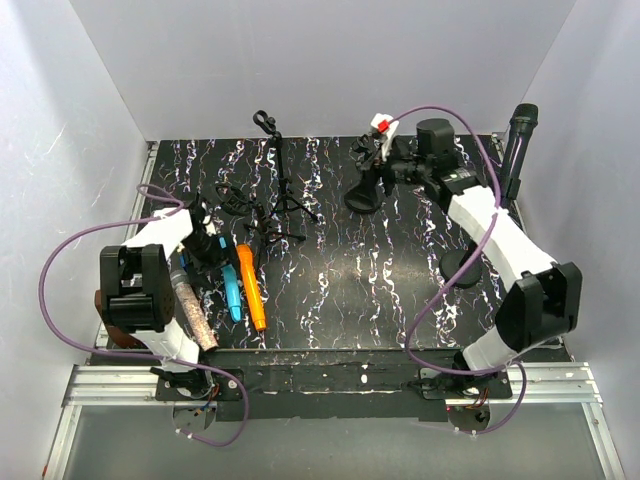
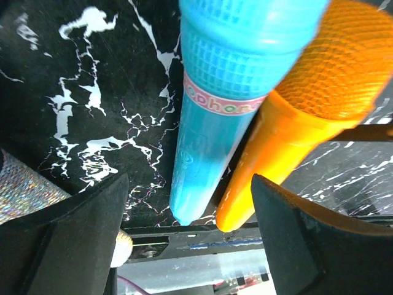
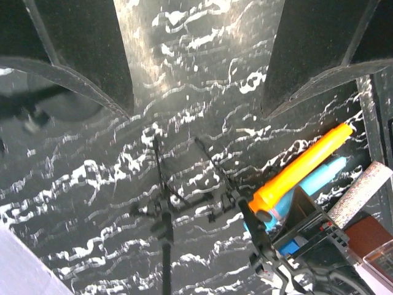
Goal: Remove the microphone from the stand
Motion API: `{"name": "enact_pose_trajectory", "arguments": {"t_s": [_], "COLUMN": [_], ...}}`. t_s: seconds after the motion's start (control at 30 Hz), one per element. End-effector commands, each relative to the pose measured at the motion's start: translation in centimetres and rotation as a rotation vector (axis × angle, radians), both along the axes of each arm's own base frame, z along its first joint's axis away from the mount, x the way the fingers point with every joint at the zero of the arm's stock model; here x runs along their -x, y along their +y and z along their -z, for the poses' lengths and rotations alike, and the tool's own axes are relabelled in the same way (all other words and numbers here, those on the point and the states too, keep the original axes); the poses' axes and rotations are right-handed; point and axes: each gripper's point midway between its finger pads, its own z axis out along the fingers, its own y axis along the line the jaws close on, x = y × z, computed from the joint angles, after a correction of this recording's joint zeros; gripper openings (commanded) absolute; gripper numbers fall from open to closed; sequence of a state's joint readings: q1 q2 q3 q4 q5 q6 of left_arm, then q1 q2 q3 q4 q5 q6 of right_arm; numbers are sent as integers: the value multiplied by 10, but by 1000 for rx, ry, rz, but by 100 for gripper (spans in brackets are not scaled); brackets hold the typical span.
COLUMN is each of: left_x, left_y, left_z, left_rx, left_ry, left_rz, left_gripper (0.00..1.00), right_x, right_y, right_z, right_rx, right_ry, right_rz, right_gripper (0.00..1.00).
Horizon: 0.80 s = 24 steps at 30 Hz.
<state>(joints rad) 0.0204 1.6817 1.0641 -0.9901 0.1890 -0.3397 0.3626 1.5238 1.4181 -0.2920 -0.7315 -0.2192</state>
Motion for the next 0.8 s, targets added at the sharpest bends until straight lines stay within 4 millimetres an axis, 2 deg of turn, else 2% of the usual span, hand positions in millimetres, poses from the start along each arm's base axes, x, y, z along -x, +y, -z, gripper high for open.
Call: {"name": "enact_pose_trajectory", "arguments": {"t_s": [0.0, 0.13, 0.2, 0.33, 0.4, 0.5, 0.57, 0.67, 0.73, 0.77], "left_x": [-36, -64, -75, -90, -100, -105, -102, -81, -66, -64], "left_y": [4, 13, 25, 45, 48, 35, -5, -56, -74, -75], "left_z": [-49, -92, -112, -147, -173, -208, -234, -259, -264, -270], "left_rx": [18, 29, 23, -61, -101, -250, -335, -401, -416, -430], "left_ry": [-208, -367, -429, -533, -612, -720, -828, -940, -942, -952], "left_rz": [22, 21, 12, 54, 108, 320, 549, 831, 941, 953], "left_gripper": [81, 82, 82, 82, 82, 83, 85, 88, 88, 88], "right_x": [-15, -32, -41, -54, -59, -68, -74, -84, -94, -99], "right_y": [50, 85, 98, 121, 130, 139, 142, 147, 150, 151], "right_z": [-45, -50, -56, -52, -49, -48, -46, -43, -41, -40], "right_rx": [-113, -181, -222, -248, -259, -280, -295, -310, -322, -327], "right_ry": [-149, -131, -155, -220, -236, -261, -244, -223, -207, -204], "right_rz": [-40, -90, -92, -86, -86, -83, -73, -73, -70, -67], "right_gripper": [91, 89, 89, 89, 89, 89, 88, 88, 87, 87]}}
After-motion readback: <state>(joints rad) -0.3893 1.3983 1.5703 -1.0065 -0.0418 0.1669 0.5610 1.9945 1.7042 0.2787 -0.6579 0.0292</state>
